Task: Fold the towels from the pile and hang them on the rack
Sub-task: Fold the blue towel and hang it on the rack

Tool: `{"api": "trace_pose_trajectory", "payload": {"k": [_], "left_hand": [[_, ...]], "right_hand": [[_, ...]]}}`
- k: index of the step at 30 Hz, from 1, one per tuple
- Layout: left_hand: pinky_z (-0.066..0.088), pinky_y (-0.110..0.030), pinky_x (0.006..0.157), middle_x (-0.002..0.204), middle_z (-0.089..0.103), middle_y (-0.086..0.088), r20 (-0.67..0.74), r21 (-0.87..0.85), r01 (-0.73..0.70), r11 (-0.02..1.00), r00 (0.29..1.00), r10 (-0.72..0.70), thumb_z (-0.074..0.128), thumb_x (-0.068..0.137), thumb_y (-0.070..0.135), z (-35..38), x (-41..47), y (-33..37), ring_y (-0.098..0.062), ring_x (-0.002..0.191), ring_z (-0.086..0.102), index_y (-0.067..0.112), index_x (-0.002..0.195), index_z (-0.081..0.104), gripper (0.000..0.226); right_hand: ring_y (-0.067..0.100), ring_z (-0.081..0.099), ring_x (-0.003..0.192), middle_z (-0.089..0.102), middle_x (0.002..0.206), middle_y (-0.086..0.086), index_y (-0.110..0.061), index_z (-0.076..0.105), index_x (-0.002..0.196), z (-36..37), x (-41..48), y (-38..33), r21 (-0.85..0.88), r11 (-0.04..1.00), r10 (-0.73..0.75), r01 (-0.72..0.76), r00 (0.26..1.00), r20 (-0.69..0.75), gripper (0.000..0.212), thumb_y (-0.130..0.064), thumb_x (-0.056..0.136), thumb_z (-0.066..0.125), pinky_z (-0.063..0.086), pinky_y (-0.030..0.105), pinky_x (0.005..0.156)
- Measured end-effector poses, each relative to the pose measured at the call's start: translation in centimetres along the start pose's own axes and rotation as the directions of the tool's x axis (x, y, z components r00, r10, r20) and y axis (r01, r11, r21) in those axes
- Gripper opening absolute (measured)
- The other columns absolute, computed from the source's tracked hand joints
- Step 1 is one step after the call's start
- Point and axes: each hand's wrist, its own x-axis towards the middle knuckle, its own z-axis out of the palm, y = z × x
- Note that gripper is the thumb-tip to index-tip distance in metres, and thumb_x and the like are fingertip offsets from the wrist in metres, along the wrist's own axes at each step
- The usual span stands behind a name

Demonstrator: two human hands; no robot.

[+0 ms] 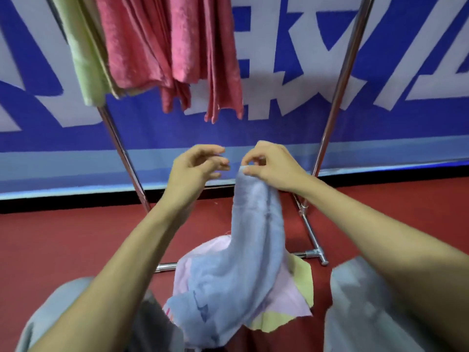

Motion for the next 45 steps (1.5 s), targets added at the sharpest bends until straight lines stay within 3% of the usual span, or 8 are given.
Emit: {"api": "trace_pose_trajectory", "payload": {"k": [7,13,17,30,37,39,42,45], "left_hand": [[0.045,-0.027,0.098,0.114,0.065,0.001,0.124,0.465,0.011,0.885,0.989,-0.077,0.051,0.090,-0.001,-0.8,0.9,-1.2,-0.010,0.108,0.060,0.017,0.120,0.057,0.035],[0.047,-0.015,0.088,0.114,0.069,0.007,0.283,0.258,-0.069,0.964,0.959,-0.007,0.042,0.097,-0.002,0.4,0.1,-0.5,-0.002,0.108,0.061,0.020,0.114,0.064,0.036],[0.047,-0.032,0.090,0.101,0.071,-0.008,0.180,0.178,0.003,0.984,0.983,-0.035,0.051,0.097,0.007,1.4,-0.4,-1.0,-0.012,0.092,0.063,0.009,0.100,0.068,0.018],[0.042,-0.024,0.065,0.058,0.054,0.003,0.230,0.254,-0.015,0.967,0.972,-0.045,0.073,0.079,0.005,2.4,-1.1,-1.2,-0.010,0.059,0.049,0.014,0.089,0.064,0.017],[0.047,-0.030,0.071,0.064,0.062,-0.009,0.350,0.293,-0.059,0.954,0.935,-0.050,0.067,0.088,0.019,2.1,-1.3,-1.1,-0.016,0.063,0.059,0.011,0.082,0.065,0.010],[0.045,-0.034,0.069,0.068,0.063,-0.007,0.324,0.527,-0.185,0.829,0.946,0.004,0.067,0.087,0.034,1.3,-0.5,-1.8,-0.018,0.065,0.057,0.013,0.076,0.064,0.024],[0.039,-0.036,0.074,0.080,0.056,0.003,0.301,0.856,-0.289,0.428,0.953,0.041,0.057,0.089,0.048,-0.5,0.4,-2.7,-0.020,0.074,0.052,0.022,0.068,0.054,0.034],[0.038,-0.039,0.091,0.098,0.059,0.008,0.251,0.801,-0.210,0.561,0.968,0.004,0.053,0.090,0.050,-1.5,0.6,-2.4,-0.014,0.092,0.057,0.034,0.069,0.053,0.026]], "right_hand": [[-0.001,0.051,0.070,0.056,0.085,-0.004,-0.016,0.074,0.081,0.0,-0.1,-2.1,0.142,0.986,-0.064,0.082,0.990,-0.124,0.006,-0.012,0.081,0.070,0.035,0.005,0.069],[0.001,0.055,0.075,0.058,0.083,-0.010,-0.018,0.073,0.082,-1.2,-1.2,-2.4,0.242,0.964,-0.090,0.112,0.991,-0.101,0.007,-0.014,0.082,0.068,0.036,0.010,0.072],[0.005,0.056,0.076,0.059,0.079,-0.011,-0.019,0.073,0.079,-1.9,-1.9,-2.6,0.248,0.962,-0.077,0.117,0.983,-0.166,0.007,-0.013,0.082,0.069,0.038,0.011,0.072],[0.003,0.056,0.077,0.062,0.082,-0.005,-0.022,0.069,0.078,-3.6,-3.2,-0.9,0.165,0.978,-0.121,0.126,0.992,-0.044,0.006,-0.017,0.080,0.068,0.040,0.012,0.076],[0.005,0.058,0.079,0.062,0.082,-0.004,-0.020,0.071,0.076,-3.8,-3.3,-0.6,0.176,0.977,-0.113,0.123,0.991,-0.065,0.008,-0.013,0.079,0.071,0.042,0.015,0.077],[0.004,0.057,0.078,0.063,0.082,-0.004,-0.020,0.070,0.075,-4.0,-3.2,-0.4,0.177,0.977,-0.102,0.119,0.990,-0.100,0.009,-0.012,0.080,0.070,0.041,0.013,0.077],[0.007,0.057,0.078,0.064,0.083,-0.001,-0.019,0.069,0.076,-4.2,-3.1,0.0,0.168,0.980,-0.083,0.110,0.984,-0.157,0.009,-0.012,0.080,0.070,0.041,0.014,0.076],[0.004,0.054,0.075,0.063,0.079,-0.007,-0.020,0.067,0.078,-4.2,-2.8,0.3,0.159,0.985,-0.043,0.073,0.983,-0.181,0.009,-0.012,0.083,0.069,0.037,0.009,0.072]]}}
